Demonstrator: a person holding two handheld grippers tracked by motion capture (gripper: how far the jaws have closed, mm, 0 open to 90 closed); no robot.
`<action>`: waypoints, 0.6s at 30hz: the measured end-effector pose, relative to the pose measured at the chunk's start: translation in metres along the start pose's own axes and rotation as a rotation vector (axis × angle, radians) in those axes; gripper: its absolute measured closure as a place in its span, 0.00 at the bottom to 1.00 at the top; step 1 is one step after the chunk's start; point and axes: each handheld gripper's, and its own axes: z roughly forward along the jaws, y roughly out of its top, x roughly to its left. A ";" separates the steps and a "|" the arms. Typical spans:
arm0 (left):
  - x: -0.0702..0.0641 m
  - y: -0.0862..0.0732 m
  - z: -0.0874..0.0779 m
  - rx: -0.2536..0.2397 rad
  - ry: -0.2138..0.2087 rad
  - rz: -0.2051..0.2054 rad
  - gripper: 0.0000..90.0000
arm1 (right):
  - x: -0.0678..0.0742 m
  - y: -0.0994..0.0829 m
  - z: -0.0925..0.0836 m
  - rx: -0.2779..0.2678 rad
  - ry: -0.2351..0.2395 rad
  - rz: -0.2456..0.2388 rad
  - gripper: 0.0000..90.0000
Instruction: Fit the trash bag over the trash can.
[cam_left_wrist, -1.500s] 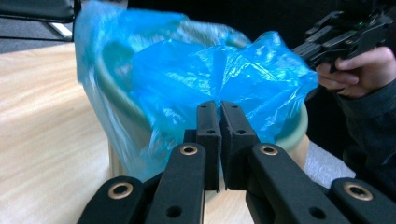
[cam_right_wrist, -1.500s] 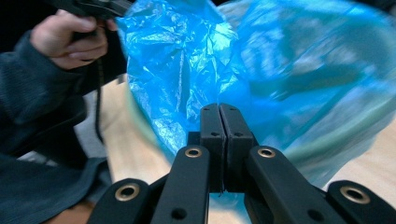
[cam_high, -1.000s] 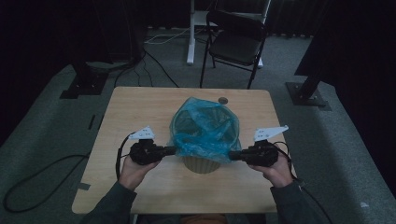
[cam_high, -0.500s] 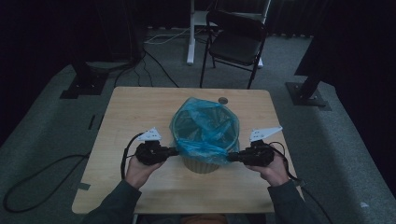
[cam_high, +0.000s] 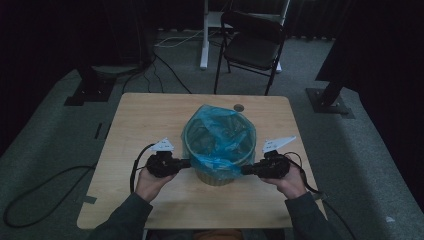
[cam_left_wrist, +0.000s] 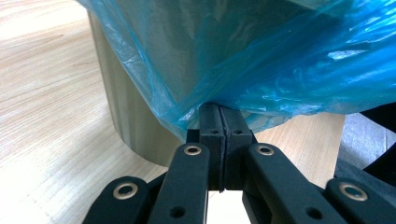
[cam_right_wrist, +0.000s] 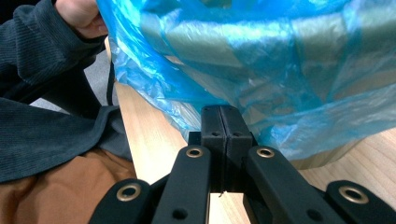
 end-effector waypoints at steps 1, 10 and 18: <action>0.000 0.000 0.000 0.000 0.000 0.000 0.99 | 0.000 0.000 0.000 0.000 0.000 0.000 1.00; 0.001 -0.001 -0.002 0.000 0.020 -0.003 0.98 | -0.007 -0.003 0.002 0.035 -0.039 0.032 1.00; 0.006 -0.004 -0.004 0.006 0.036 -0.016 0.98 | -0.009 -0.003 0.000 0.044 -0.071 0.039 1.00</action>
